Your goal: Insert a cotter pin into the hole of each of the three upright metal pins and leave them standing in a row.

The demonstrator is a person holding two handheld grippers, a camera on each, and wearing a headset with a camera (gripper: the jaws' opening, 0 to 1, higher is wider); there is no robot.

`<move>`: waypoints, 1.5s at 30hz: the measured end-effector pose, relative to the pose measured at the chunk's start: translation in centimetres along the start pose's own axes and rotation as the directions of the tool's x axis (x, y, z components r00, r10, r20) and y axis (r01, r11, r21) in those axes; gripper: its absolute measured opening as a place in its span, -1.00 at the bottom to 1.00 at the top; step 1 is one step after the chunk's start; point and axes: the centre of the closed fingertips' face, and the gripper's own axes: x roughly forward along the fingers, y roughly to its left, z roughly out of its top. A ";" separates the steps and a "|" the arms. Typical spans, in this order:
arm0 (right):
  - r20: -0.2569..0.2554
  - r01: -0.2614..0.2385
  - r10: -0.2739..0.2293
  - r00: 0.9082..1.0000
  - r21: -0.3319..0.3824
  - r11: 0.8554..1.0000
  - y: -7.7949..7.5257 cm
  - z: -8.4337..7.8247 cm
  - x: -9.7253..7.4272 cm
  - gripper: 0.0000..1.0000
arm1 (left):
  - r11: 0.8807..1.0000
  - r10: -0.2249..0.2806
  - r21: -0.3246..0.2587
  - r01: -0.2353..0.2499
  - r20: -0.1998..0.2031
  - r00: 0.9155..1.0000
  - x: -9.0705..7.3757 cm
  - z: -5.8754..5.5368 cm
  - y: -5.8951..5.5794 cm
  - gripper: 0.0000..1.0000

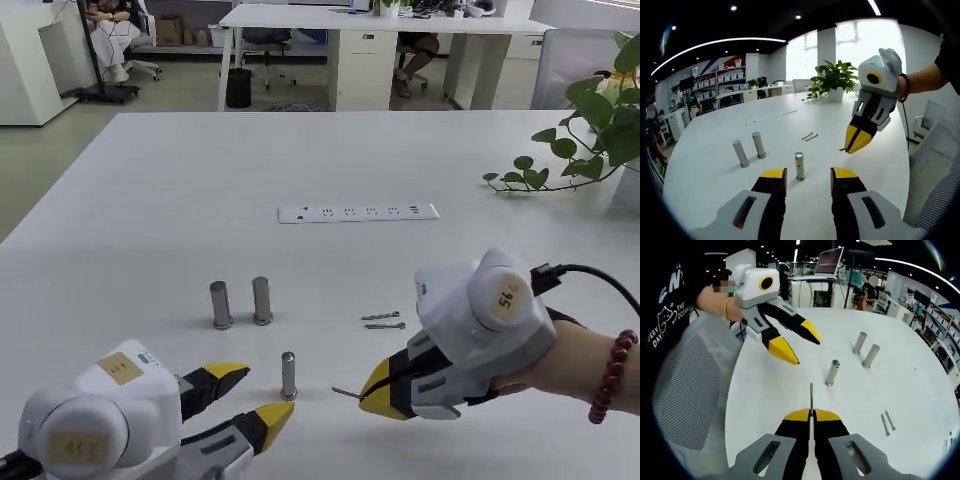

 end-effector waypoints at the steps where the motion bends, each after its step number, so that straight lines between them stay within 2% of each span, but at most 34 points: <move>1: -0.006 0.002 -0.002 1.000 -0.002 1.000 -0.2 -0.1 0.1 -1.00 | 1.000 0.010 -0.008 -0.010 -0.001 1.000 0.1 -0.1 0.3 -0.33; 4: -0.015 0.004 -0.004 1.000 -0.008 1.000 -0.4 -0.1 0.2 -1.00 | 0.999 0.033 -0.021 -0.033 -0.009 0.999 0.2 -0.5 0.9 -0.31; 15: -0.040 -0.002 0.001 0.999 -0.036 0.999 -1.2 0.3 0.8 -1.00 | 0.996 0.090 -0.012 -0.091 -0.049 0.995 0.8 -1.9 2.4 -0.24; 19: -0.046 -0.001 -0.001 0.999 -0.044 0.999 -1.5 0.5 0.9 -1.00 | 0.996 0.092 -0.001 -0.092 -0.084 0.992 1.2 -2.7 2.6 -0.27; 22: -0.050 0.003 -0.006 0.999 -0.054 0.999 -1.7 0.6 1.0 -1.00 | 0.997 0.080 -0.007 -0.081 -0.075 0.994 1.5 -2.7 2.4 -0.29; 34: -0.078 0.008 -0.015 0.997 -0.080 0.997 -2.8 0.6 1.4 -1.00 | 0.999 0.032 0.009 -0.032 -0.083 0.996 3.4 -2.8 1.3 -0.46; 43: -0.110 -0.001 -0.011 0.994 -0.111 0.994 -3.6 0.4 1.9 -1.00 | 1.000 0.028 -0.009 -0.029 -0.092 0.995 4.4 -2.9 1.1 -0.54; 45: -0.114 -0.003 -0.010 0.993 -0.116 0.993 -3.8 0.4 2.0 -1.00 | 0.999 0.038 0.002 -0.037 -0.105 0.994 4.6 -3.1 1.2 -0.55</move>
